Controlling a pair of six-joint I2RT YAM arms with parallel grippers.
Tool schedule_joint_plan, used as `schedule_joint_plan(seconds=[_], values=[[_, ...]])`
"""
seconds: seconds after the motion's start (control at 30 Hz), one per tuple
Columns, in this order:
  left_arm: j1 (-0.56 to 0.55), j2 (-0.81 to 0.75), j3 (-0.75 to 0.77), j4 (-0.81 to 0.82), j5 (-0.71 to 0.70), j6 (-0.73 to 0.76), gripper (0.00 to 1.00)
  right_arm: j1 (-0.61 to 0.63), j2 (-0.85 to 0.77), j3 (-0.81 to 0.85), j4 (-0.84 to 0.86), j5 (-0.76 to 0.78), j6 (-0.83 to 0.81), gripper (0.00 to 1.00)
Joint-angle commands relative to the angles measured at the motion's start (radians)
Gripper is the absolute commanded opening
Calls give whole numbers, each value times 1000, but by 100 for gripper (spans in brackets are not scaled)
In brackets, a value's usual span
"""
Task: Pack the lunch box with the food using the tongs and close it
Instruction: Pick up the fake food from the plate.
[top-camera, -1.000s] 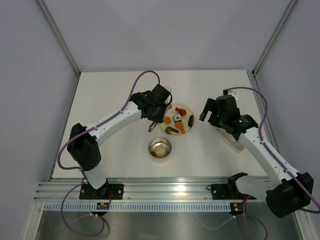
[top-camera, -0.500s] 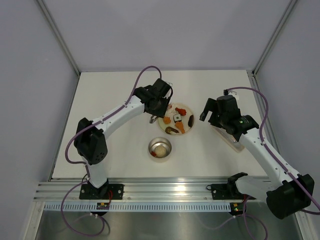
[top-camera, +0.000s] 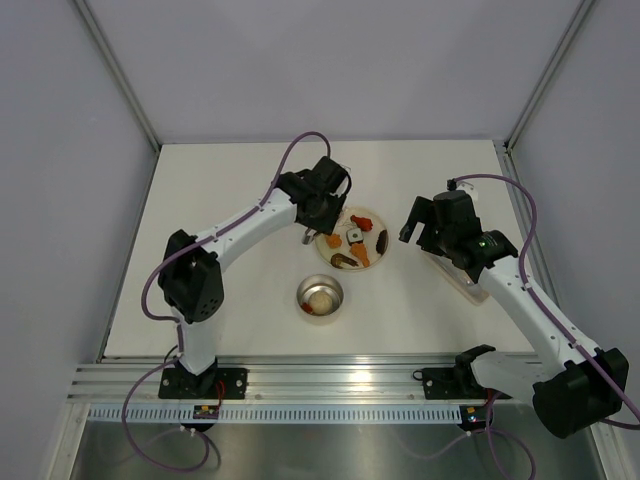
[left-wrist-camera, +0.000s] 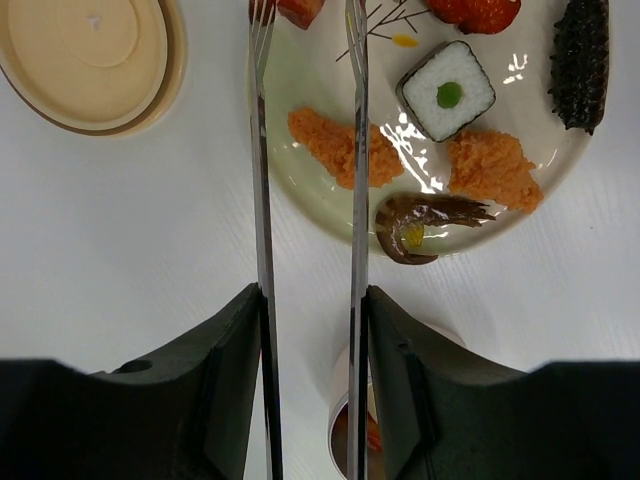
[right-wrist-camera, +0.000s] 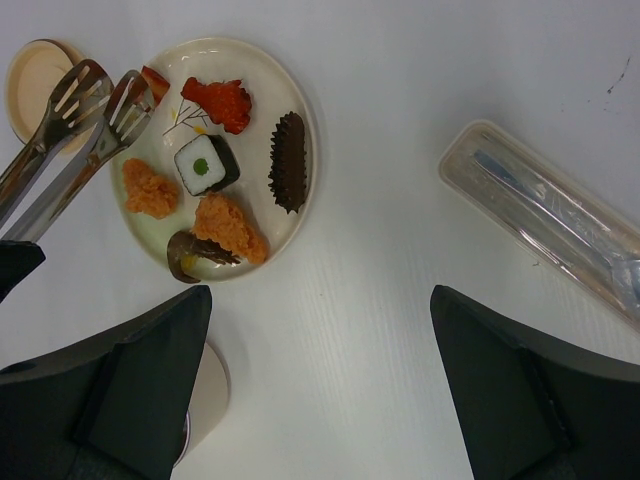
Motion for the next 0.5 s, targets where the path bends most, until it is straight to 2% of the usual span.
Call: schedule_joint_plan(seconds=[0.0,0.47], values=[[1,9,66,26,-37,31,47,2,-19,4,5,7,-1,99],[6,69,83,40,-40,44,48,3,-20,3,2,13,-1,99]])
